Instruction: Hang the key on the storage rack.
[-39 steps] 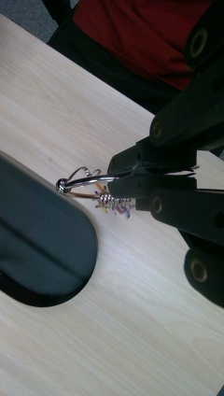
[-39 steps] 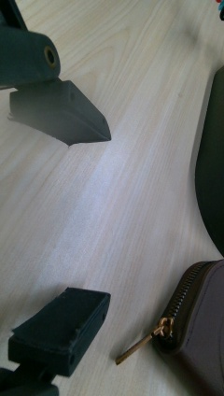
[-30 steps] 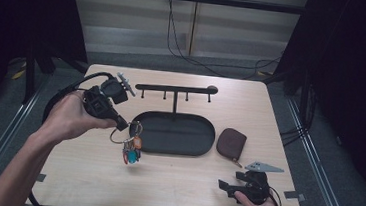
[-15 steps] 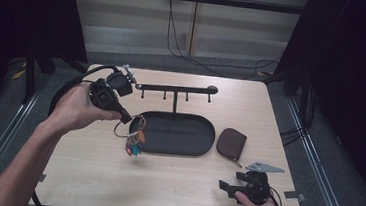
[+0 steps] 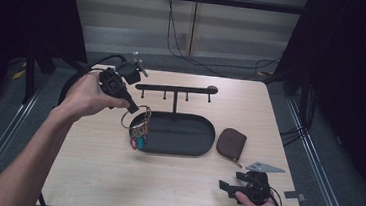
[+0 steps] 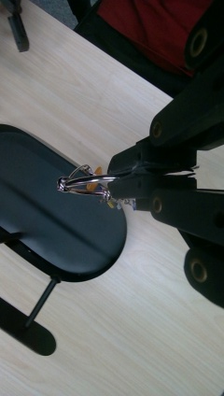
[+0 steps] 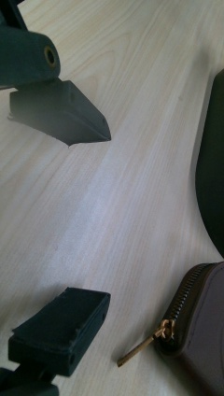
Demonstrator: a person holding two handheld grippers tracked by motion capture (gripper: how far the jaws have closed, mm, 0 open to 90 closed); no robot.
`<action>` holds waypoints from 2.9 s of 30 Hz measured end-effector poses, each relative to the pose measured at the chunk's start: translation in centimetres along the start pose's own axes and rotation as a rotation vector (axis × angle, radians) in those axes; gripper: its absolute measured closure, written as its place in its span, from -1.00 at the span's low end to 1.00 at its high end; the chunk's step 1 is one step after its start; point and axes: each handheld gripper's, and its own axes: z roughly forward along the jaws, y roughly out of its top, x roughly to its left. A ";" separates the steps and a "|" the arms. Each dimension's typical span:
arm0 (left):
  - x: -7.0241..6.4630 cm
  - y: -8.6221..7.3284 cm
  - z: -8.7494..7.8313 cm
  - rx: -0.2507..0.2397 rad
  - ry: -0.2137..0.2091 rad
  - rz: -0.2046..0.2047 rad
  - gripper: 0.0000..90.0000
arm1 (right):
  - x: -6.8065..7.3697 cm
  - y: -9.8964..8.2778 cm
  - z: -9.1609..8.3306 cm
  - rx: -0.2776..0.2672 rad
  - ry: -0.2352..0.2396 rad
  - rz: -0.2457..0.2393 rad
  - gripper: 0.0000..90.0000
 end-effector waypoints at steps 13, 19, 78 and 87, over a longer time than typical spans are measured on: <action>2.4 0.5 0.2 -0.013 0.001 -0.032 0.96 | 0.1 0.0 -0.1 0.004 0.006 0.002 -0.59; 3.9 0.5 0.6 -0.021 0.003 -0.058 0.96 | 0.2 0.0 0.0 0.005 0.010 -0.002 -0.59; 5.6 -0.7 4.3 -0.083 0.095 -0.228 -0.12 | 0.2 0.1 0.2 0.014 0.013 -0.016 -0.59; 4.9 -2.5 4.0 -0.095 0.090 -0.225 -0.40 | 0.2 0.1 0.2 0.017 0.005 -0.006 -0.59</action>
